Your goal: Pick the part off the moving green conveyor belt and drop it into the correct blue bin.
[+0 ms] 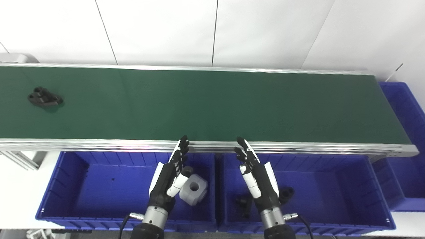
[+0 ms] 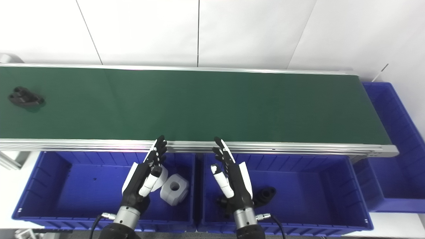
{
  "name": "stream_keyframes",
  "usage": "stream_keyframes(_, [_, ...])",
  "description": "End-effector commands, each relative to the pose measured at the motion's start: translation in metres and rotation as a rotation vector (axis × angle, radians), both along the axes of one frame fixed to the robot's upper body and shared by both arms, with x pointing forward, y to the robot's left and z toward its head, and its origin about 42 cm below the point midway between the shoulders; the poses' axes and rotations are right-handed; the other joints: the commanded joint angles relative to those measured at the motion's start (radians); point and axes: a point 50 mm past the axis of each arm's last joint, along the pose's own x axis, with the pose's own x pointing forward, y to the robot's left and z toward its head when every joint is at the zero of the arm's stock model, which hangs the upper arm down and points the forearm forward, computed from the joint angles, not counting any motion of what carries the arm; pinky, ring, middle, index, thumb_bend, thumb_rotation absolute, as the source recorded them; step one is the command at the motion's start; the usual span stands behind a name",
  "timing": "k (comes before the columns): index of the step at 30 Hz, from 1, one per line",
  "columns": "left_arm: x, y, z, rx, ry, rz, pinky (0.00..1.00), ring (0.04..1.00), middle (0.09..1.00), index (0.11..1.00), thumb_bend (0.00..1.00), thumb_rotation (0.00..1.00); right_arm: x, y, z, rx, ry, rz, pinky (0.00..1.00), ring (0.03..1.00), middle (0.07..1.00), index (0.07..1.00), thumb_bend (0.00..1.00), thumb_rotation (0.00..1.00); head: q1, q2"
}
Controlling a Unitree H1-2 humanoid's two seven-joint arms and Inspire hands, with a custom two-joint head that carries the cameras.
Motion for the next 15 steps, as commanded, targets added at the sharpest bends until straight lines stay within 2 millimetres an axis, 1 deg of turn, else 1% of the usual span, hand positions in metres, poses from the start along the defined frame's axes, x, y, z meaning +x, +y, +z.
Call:
stream_keyframes(1, [0.0037,-0.0057,0.0123,-0.020,-0.052,-0.014,1.00,1.000,0.993,0.980,0.88,0.85,0.0033,0.0038,0.0073,0.015,-0.034,0.009,0.89,0.907,0.962,0.939,0.84,1.00,0.000,0.001])
stream_keyframes(15, [0.0036,-0.0061,0.0126,-0.024,-0.054,-0.017,1.00,1.000,0.994,0.977,0.87,0.84,0.0031,0.0035,0.0078,0.026,-0.039,0.010,0.89,0.909,0.961,0.938,0.86,1.00,0.006,-0.001])
